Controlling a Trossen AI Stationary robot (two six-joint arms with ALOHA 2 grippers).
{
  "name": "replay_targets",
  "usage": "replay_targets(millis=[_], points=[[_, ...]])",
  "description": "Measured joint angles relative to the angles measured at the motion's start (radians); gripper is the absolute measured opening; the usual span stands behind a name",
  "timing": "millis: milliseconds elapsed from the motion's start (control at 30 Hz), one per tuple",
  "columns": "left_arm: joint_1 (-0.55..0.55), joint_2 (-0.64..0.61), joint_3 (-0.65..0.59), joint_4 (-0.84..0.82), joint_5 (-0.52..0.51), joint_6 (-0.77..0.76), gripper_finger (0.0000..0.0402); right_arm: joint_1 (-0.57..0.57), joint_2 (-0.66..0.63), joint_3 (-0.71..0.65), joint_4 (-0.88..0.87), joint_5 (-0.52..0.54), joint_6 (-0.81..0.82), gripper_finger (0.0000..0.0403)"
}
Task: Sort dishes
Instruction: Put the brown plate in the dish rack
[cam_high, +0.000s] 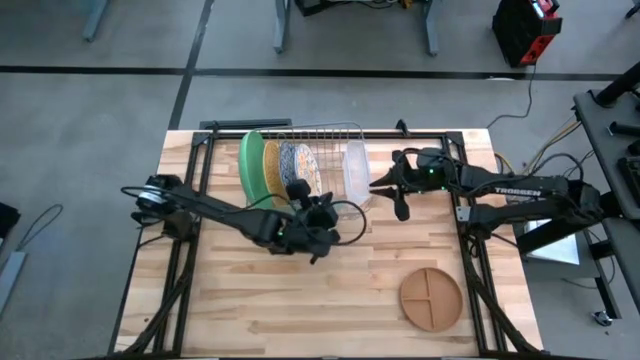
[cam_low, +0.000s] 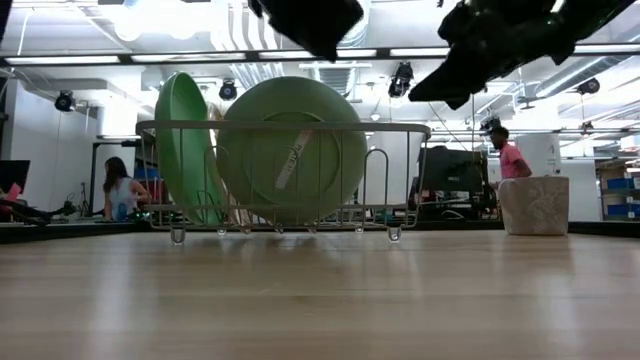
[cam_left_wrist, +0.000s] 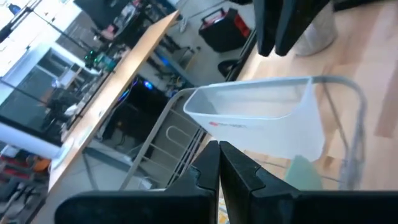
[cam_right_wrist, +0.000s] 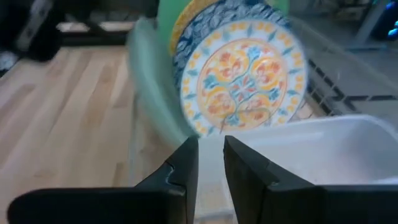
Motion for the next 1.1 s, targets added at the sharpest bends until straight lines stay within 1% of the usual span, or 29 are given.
replay_targets(millis=[200,433,633,867,1100], points=[[0.016,0.035,0.000,0.027,0.004,-0.016,0.0000,0.001,0.063,0.001,0.081,0.013,0.065,0.0052],[0.020,0.040,0.011,0.047,0.029,-0.003,0.0000,0.002,0.122,0.002,0.113,0.011,0.037,0.0050],[0.045,0.040,0.013,0.105,0.031,0.006,0.0000,0.002,0.164,0.002,0.196,0.010,0.020,0.0053],[0.074,0.040,0.013,0.230,0.031,0.015,0.0000,0.002,0.157,-0.007,0.195,0.007,0.001,0.0039],[0.082,0.040,0.013,0.349,0.031,0.055,0.0000,0.002,0.129,-0.032,0.198,0.007,0.058,0.0042]])
